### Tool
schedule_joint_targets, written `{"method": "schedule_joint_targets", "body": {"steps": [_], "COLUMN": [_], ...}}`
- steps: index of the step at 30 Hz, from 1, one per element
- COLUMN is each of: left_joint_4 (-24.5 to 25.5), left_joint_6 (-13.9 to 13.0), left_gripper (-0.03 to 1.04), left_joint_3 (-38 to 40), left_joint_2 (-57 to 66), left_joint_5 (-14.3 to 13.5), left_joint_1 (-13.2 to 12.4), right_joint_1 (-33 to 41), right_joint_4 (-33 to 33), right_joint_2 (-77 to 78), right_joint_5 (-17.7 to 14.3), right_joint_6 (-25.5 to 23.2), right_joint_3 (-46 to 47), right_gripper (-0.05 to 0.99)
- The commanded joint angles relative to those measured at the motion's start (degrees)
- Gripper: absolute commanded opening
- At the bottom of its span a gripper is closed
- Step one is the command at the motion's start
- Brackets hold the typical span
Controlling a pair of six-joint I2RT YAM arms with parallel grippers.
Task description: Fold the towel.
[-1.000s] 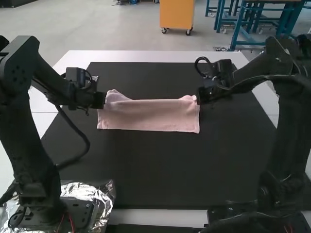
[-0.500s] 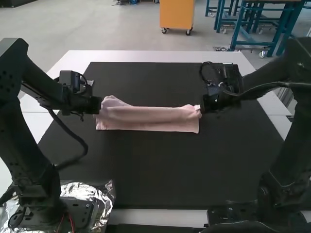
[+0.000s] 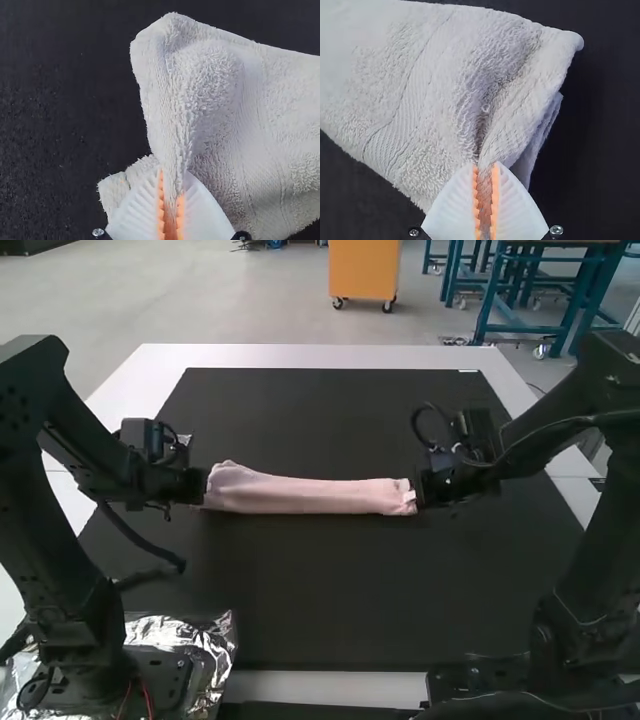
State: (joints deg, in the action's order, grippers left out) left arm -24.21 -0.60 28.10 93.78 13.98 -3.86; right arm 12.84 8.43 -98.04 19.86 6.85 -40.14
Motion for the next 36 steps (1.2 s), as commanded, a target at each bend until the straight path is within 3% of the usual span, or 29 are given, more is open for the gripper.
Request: {"method": "schedule_joint_targets", "body": {"steps": [1,2,3,4,5,14,36], "left_joint_4": [0.8,1.8,2.8,3.8,4.2,4.0,7.0], "left_joint_6": [2.3,2.3,2.4,2.6,3.8,7.2,7.1], "left_gripper": [0.41,0.69,0.9,0.98,0.98,0.97,0.97], "left_joint_3": [1.2,1.6,2.1,2.8,3.0,5.2,7.3], "left_joint_2": [-0.8,-0.9,-1.0,-1.1,-1.1,-4.9,-8.5], "left_joint_5": [-5.0,-4.9,-4.9,-4.9,-4.9,-3.6,-3.5], "left_joint_1": [-2.3,-2.4,-2.4,-2.4,-2.5,-4.4,-4.1], "right_joint_1": [-1.5,-1.5,-1.4,-1.2,-1.1,1.0,5.5], "right_joint_4": [-0.1,-0.3,-0.6,-0.6,-0.6,-0.3,5.5], "right_joint_2": [0.5,1.3,2.2,3.2,3.9,4.3,-5.6], "right_joint_5": [-5.3,-5.3,-5.3,-5.3,-5.3,-5.4,-8.3], "right_joint_6": [-0.2,-0.6,-0.6,-0.9,-1.3,-1.9,-1.8], "right_joint_3": [-0.2,-0.5,-0.7,-1.0,-1.3,-2.3,-2.6], "right_gripper": [0.51,0.66,0.78,0.87,0.91,0.91,0.87]}}
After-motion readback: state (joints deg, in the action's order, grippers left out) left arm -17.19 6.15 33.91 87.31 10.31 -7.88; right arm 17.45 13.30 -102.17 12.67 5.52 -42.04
